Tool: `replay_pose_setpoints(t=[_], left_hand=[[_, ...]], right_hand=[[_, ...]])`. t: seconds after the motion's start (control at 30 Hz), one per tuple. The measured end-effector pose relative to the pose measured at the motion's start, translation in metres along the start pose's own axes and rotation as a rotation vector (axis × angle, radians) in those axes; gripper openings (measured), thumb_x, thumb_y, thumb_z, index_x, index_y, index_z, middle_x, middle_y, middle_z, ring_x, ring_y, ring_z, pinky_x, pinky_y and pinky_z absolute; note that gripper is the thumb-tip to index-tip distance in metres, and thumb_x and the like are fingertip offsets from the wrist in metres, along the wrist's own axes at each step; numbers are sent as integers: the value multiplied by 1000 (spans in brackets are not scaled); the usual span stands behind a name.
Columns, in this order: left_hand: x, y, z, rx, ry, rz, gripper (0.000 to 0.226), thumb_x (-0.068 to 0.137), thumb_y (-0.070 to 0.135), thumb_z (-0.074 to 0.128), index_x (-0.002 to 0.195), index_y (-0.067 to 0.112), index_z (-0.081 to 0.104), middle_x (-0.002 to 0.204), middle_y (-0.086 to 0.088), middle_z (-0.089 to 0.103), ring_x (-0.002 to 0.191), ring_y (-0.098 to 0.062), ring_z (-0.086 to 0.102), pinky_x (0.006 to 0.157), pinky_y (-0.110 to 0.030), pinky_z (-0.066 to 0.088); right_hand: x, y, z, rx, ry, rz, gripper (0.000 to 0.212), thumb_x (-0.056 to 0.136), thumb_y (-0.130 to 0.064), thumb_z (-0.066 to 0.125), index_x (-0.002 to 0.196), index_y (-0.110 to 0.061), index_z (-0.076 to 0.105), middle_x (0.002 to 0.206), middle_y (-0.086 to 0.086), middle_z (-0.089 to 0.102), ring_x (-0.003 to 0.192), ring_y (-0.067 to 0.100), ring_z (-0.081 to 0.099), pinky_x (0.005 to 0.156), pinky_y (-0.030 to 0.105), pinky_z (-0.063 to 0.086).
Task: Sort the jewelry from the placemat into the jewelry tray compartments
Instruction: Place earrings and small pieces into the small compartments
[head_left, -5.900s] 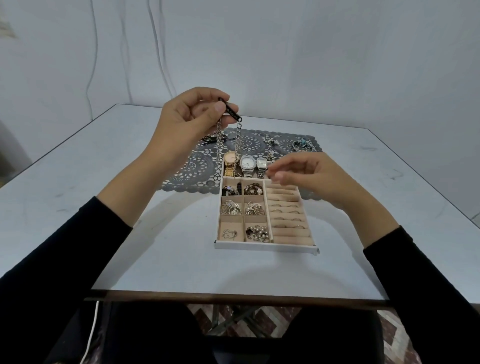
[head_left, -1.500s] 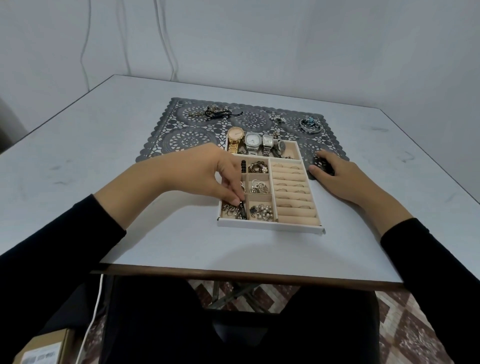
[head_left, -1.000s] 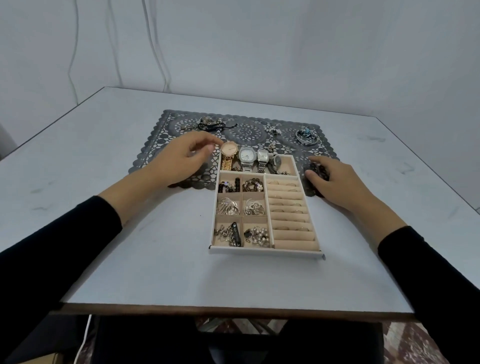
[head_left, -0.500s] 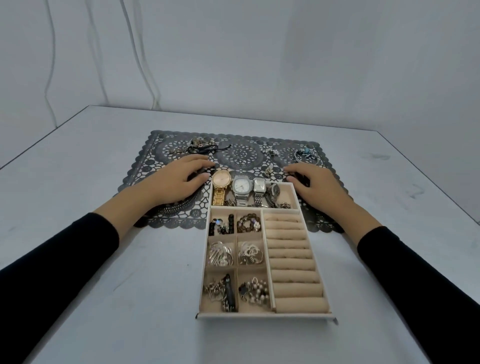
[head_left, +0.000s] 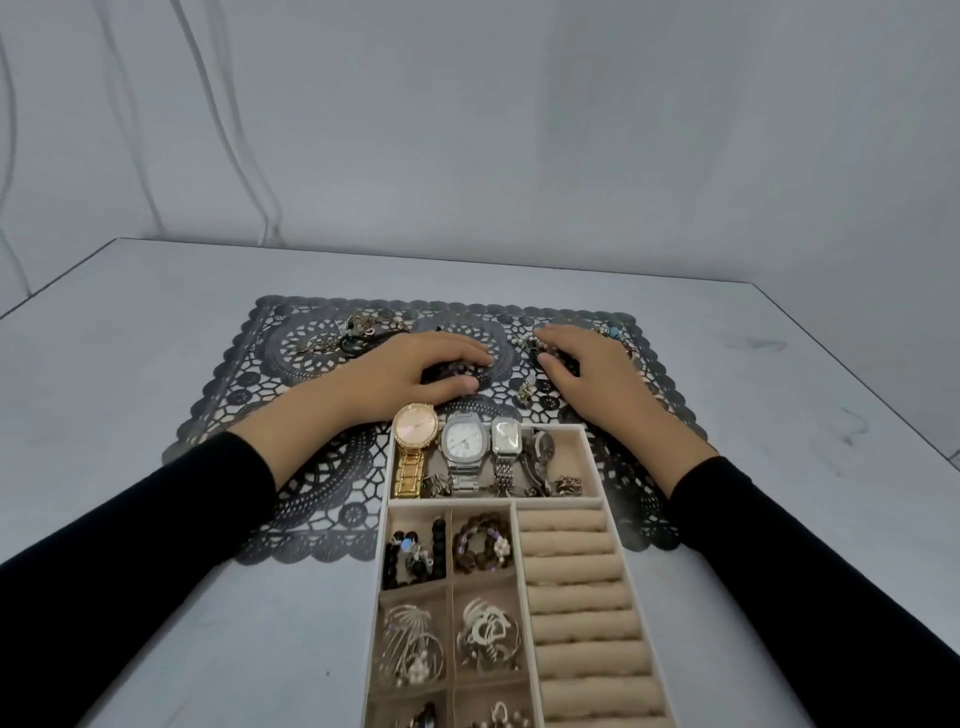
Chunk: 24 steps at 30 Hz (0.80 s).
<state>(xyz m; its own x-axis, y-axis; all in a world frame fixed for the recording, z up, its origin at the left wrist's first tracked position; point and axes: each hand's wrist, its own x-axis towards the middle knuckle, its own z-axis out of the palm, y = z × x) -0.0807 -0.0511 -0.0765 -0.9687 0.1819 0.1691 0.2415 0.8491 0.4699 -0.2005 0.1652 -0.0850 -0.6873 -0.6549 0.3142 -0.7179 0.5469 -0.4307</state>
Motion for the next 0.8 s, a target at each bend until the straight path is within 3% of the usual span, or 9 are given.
replay_pose_setpoints(t=[0.17, 0.33, 0.43, 0.5, 0.6, 0.7, 0.8], left_hand=[[23, 3, 9, -32, -46, 83, 42, 94, 43, 59, 134, 30, 59, 137, 18, 57, 127, 6, 49, 109, -16, 35], [36, 3, 12, -98, -40, 126, 37, 94, 33, 63, 131, 32, 61, 133, 19, 60, 125, 6, 51, 110, -24, 40], [37, 5, 13, -119, -46, 183, 33, 95, 25, 64, 128, 29, 65, 133, 14, 62, 127, 3, 52, 111, -26, 40], [37, 5, 14, -118, -41, 211, 29, 94, 21, 65, 122, 27, 69, 130, 11, 64, 126, 2, 53, 110, -28, 41], [37, 5, 13, -108, -7, 219, 23, 91, 23, 69, 114, 23, 74, 121, 12, 69, 119, 3, 58, 106, -28, 44], [36, 5, 11, -104, 42, 205, 18, 87, 27, 74, 104, 22, 77, 111, 13, 71, 107, 2, 63, 100, -30, 48], [36, 4, 11, -94, 50, 188, 21, 87, 29, 73, 107, 25, 76, 110, 13, 69, 104, 1, 62, 98, -26, 47]], right_hand=[[8, 6, 5, -4, 16, -41, 32, 95, -19, 56, 126, -17, 63, 130, 1, 62, 123, 15, 54, 105, 22, 31], [7, 8, 6, 20, 55, -30, 25, 93, -21, 59, 117, -18, 67, 116, -2, 67, 111, 13, 56, 94, 21, 35], [9, 9, 5, 75, 78, -9, 26, 93, -17, 59, 118, -18, 66, 118, -3, 66, 112, 11, 56, 97, 20, 36], [10, 9, 5, 72, 64, -22, 29, 93, -14, 58, 121, -18, 66, 121, -3, 66, 114, 10, 56, 96, 11, 33], [12, 10, 5, 76, 56, -42, 25, 92, -11, 60, 113, -16, 71, 113, -2, 70, 107, 9, 59, 84, -6, 26], [12, 10, 5, 113, 84, -11, 20, 90, -12, 64, 105, -18, 73, 105, -5, 70, 96, 6, 59, 79, -3, 32], [11, 9, 5, 146, 81, 20, 24, 89, -12, 65, 110, -20, 71, 106, -6, 69, 90, 4, 57, 76, -4, 33]])
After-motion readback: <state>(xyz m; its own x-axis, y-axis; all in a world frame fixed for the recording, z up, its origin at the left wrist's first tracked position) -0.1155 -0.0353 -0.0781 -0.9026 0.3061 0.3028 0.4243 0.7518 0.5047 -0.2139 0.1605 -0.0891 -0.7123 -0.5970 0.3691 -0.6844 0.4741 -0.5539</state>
